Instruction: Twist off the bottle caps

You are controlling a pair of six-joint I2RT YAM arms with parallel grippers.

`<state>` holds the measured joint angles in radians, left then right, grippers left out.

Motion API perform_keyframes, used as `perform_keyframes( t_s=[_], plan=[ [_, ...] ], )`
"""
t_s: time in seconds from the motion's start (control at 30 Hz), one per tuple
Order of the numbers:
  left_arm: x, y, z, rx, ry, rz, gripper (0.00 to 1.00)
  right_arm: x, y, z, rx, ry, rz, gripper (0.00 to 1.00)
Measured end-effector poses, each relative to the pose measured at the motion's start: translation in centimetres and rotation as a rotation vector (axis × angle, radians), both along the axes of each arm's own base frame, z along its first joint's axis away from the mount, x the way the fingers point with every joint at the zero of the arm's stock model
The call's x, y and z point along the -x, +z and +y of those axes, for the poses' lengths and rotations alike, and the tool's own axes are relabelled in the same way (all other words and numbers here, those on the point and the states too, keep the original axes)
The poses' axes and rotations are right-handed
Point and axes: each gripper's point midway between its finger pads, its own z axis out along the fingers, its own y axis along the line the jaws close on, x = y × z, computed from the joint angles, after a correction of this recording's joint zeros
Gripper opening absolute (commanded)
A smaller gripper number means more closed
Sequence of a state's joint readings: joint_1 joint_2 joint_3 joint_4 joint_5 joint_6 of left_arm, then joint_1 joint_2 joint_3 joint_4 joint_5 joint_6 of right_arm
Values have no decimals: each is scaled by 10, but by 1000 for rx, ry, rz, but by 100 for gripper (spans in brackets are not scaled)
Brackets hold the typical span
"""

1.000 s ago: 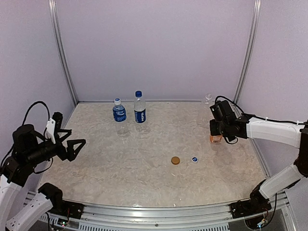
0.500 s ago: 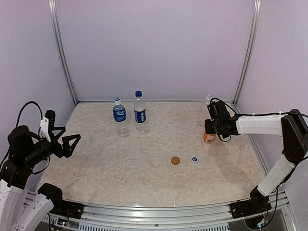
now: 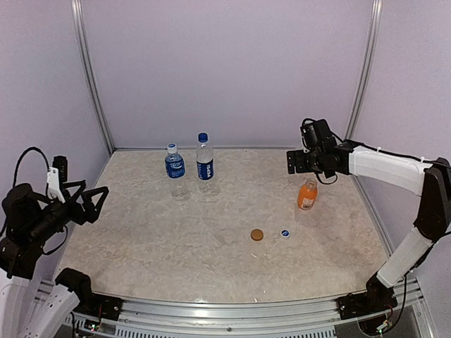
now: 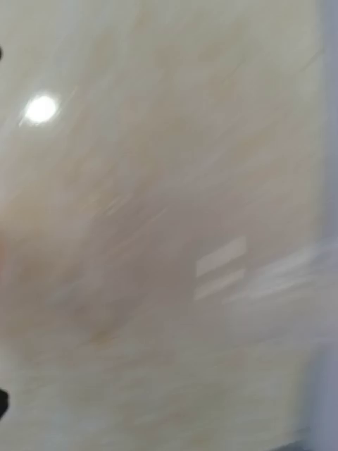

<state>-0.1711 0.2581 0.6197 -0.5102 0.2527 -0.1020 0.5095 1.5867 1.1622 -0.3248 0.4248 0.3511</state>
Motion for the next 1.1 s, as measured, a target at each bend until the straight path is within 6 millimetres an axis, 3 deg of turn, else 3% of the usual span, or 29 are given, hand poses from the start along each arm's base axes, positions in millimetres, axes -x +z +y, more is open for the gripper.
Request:
perform_keyframes(
  t_s=[0.1,0.27,0.3,0.4,0.53,0.63,0.73,0.83,0.97,1.1],
  plan=[
    [-2,0,11,45,65,8,99,-13,70,46,-52,101,-125,97],
    [-5,-16,23,90,140,41,99,-15,175,160,-240,420,-351,94],
    [-6,-20,25,94,150,48,99,-15,174,190,-264,492,-358,94],
    [-7,-26,28,106,167,60,99,-26,184,246,-322,627,-403,93],
    [-7,-27,29,115,172,58,99,-54,179,304,-347,730,-451,92],
    [-7,-26,29,118,168,55,99,-74,156,332,-340,756,-461,90],
    [-7,-26,27,121,158,56,99,-81,117,341,-311,759,-402,87],
    [-7,-27,25,123,148,59,99,-81,89,341,-287,756,-346,76],
    [-7,-28,23,125,138,58,99,-80,72,341,-283,750,-305,59],
    [-7,-28,22,128,130,58,99,-78,62,341,-282,750,-278,33]
  ],
)
